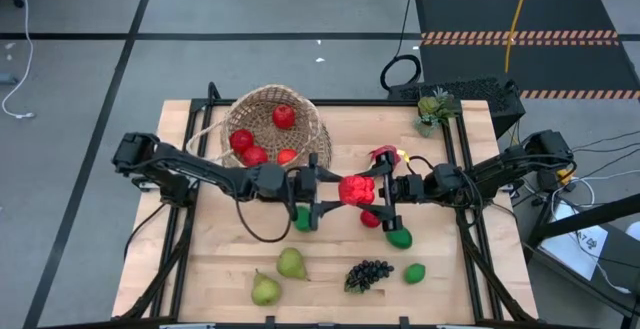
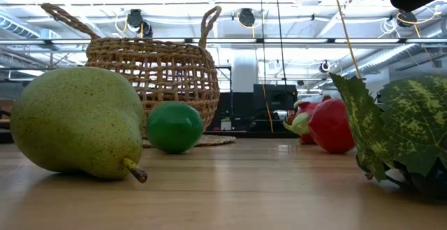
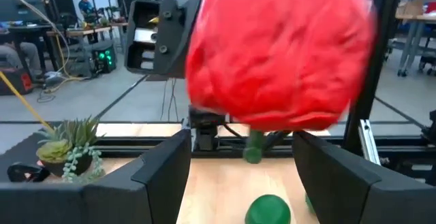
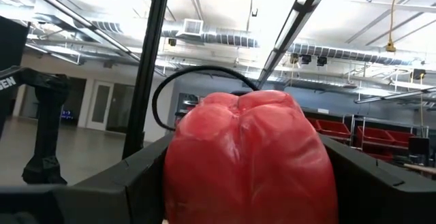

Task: Build produce basket
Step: Put the bell pepper into the basket

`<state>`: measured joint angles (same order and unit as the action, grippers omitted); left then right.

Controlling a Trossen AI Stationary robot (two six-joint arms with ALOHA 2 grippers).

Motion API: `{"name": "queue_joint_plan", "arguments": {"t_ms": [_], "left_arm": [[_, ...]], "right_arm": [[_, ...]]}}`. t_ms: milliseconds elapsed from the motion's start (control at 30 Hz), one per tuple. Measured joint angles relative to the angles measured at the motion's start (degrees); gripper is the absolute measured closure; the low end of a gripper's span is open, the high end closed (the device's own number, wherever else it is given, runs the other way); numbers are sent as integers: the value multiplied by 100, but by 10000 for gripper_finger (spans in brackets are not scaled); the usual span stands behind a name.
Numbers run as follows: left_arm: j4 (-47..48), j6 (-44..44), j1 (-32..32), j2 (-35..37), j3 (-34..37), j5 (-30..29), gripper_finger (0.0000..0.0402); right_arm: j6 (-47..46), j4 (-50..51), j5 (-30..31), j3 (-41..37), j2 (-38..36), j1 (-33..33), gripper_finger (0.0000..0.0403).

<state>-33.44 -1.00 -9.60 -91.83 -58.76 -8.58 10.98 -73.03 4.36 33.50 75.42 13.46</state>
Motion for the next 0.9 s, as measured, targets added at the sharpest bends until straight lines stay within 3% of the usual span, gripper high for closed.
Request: {"name": "queue_joint_plan", "arguments": {"t_ms": [167, 500, 900], "left_arm": [[-340, 4, 6, -231, -2, -4, 154], [-407, -197, 30, -297, -1, -4, 236], [-410, -214, 11, -293, -1, 5, 290]], "right_arm": [[15, 0, 7, 0, 0, 0, 108], [37, 24, 7, 2, 0, 0, 108], [28, 120, 7, 2, 0, 0, 108]]}}
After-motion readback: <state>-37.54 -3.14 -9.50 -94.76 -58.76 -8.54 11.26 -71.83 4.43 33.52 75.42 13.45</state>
